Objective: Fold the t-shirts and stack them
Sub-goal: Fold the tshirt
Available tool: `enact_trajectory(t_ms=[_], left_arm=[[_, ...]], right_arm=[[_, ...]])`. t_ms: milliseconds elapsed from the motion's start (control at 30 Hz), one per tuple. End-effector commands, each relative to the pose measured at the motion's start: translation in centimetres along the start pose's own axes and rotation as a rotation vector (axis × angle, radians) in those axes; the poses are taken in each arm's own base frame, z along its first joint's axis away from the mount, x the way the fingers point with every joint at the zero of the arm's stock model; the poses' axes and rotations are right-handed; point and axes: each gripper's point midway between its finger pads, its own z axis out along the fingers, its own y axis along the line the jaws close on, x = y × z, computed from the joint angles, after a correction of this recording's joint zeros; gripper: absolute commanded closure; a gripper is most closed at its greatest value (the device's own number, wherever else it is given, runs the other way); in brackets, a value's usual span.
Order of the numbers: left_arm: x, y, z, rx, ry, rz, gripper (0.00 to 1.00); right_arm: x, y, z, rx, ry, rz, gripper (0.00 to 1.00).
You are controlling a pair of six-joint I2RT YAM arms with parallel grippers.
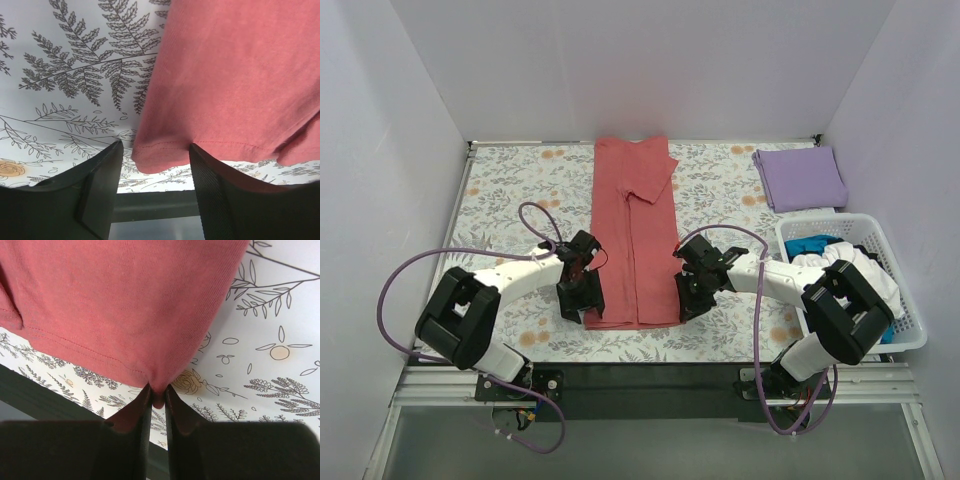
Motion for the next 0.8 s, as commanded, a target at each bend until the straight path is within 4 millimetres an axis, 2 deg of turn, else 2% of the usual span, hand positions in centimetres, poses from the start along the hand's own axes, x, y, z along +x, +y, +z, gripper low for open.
enact_trajectory(t_ms=[0, 100, 167, 200, 300, 333, 433, 533, 600, 700, 767], left_arm=[[0.0, -0.4, -0.1, 0.0, 0.005, 0.001, 0.47], [0.2, -0.2, 0.4, -0.016, 0.022, 0.005, 0.58], [0.4, 0.0, 0.7, -0.029, 0.031, 0.011, 0.67], [0.4, -0.1, 0.7, -0.024, 0.03, 0.015, 0.72], [0.7, -0.7, 0.6, 0.008, 0.039, 0.039, 0.97], [0.9, -0.7, 0.5, 0.009, 0.043, 0.042, 1.0], [2.3, -0.6, 0.0, 0.021, 0.074, 0.048, 1.0], [4.5, -0.2, -0.9, 0.038, 0.11, 0.056, 1.0], [6.3, 0.5, -1.5, 0.022, 0.148, 0.053, 1.0], [8.6, 0.2, -3.0, 0.092, 0.19, 0.069, 1.0], [8.9, -0.8, -4.4, 0.181, 0.183, 0.085, 1.0]], right_arm=[[-0.2, 0.3, 0.2, -0.002, 0.0, -0.007, 0.79], [-0.1, 0.2, 0.2, -0.002, 0.0, -0.009, 0.8], [-0.2, 0.3, 0.2, -0.004, -0.001, -0.009, 0.85], [-0.1, 0.3, 0.2, -0.008, 0.0, -0.011, 0.96], [0.1, 0.5, 0.0, -0.015, 0.02, -0.026, 0.99], [0.6, 0.4, -0.1, -0.015, 0.039, -0.027, 0.99], [1.4, 1.0, -0.4, -0.039, 0.068, -0.047, 0.99], [2.0, 1.7, -1.4, -0.039, 0.09, -0.084, 0.99], [3.5, 1.8, -2.1, -0.029, 0.142, -0.105, 0.99], [4.5, 2.4, -3.5, -0.058, 0.167, -0.111, 0.99], [3.7, 2.8, -4.3, -0.064, 0.126, -0.119, 0.99]])
